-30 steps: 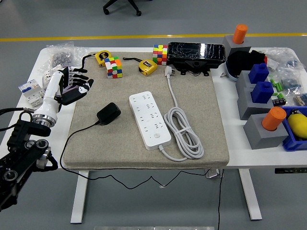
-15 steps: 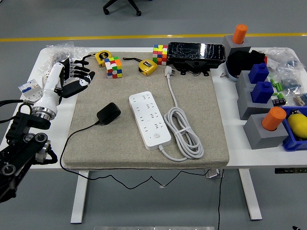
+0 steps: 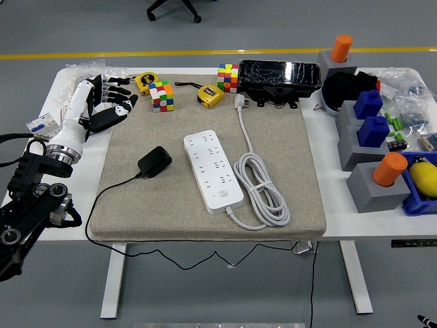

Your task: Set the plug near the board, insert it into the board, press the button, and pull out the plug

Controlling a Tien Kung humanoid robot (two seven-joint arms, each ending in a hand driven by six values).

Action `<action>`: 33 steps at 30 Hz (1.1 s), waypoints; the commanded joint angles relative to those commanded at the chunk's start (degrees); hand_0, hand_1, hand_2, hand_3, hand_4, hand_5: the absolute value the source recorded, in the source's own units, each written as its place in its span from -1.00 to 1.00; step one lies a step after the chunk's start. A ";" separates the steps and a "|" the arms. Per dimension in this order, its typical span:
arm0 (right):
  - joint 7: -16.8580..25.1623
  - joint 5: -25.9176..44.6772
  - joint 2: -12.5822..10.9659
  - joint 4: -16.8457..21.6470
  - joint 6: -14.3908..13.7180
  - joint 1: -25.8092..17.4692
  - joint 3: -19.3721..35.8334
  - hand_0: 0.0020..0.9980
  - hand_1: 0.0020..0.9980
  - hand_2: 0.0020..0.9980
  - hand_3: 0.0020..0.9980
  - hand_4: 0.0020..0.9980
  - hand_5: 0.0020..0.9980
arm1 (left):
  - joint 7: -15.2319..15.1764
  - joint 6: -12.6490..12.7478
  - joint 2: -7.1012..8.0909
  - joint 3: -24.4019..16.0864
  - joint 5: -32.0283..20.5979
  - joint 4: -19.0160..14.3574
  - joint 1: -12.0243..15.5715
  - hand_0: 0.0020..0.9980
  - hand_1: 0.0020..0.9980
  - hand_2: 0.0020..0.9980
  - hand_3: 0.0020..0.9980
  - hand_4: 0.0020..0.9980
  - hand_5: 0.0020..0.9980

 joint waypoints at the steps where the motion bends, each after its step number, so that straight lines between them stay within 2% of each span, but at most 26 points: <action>1: 0.00 -0.01 0.02 0.01 0.01 0.01 -0.05 0.15 0.27 0.26 0.11 0.79 -0.15 | 0.01 -0.01 -0.01 -0.01 0.00 0.00 0.02 0.00 0.04 0.05 0.16 0.51 -0.62; 33: 0.07 0.07 1.29 -1.23 -0.08 -1.01 2.87 0.16 0.27 0.26 0.11 0.79 -0.15 | 0.58 -0.39 -1.65 0.34 0.51 0.36 1.36 0.00 0.04 0.05 0.16 0.51 -0.62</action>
